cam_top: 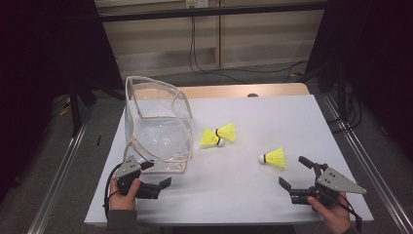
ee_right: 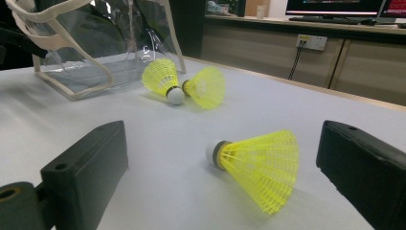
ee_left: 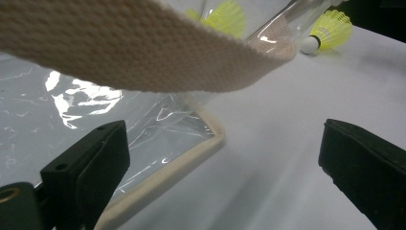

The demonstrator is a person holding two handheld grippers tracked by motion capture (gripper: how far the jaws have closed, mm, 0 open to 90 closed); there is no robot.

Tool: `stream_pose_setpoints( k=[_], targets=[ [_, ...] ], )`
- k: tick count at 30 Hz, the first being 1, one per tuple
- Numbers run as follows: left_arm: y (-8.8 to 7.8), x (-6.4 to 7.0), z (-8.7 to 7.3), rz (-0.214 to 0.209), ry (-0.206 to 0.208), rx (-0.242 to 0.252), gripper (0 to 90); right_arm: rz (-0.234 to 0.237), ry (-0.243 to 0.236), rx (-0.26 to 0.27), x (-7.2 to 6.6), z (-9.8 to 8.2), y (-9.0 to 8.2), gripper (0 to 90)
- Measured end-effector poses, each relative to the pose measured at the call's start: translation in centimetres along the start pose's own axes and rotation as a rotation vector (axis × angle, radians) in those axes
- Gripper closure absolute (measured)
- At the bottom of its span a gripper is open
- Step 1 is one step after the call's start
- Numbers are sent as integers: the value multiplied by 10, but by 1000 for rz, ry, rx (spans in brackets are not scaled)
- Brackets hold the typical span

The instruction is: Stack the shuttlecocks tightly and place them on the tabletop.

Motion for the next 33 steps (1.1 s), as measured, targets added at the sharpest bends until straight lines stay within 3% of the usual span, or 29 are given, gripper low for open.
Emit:
stream_pose_setpoints(
  k=[9, 17, 33],
  targets=[
    [0, 0, 1, 3, -3, 3, 36, -18, -4, -18, 9, 3, 4, 28],
    [-1, -1, 1, 7, 1, 4, 36, -24, 38, -52, 18, 1, 11, 24],
    [0, 0, 2, 0, 7, 8, 36, -27, 35, -120, 22, -4, 23, 19]
  ],
)
Point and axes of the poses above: each handheld gripper's, and its own axes: y roughly forward along the jaws, z roughly out of its top, x roughly to its right, the point moved 10 cm from there along y, roughly forward along the jaws, and after that the axes turned 9 degrees about y, right-handed, at the moved point
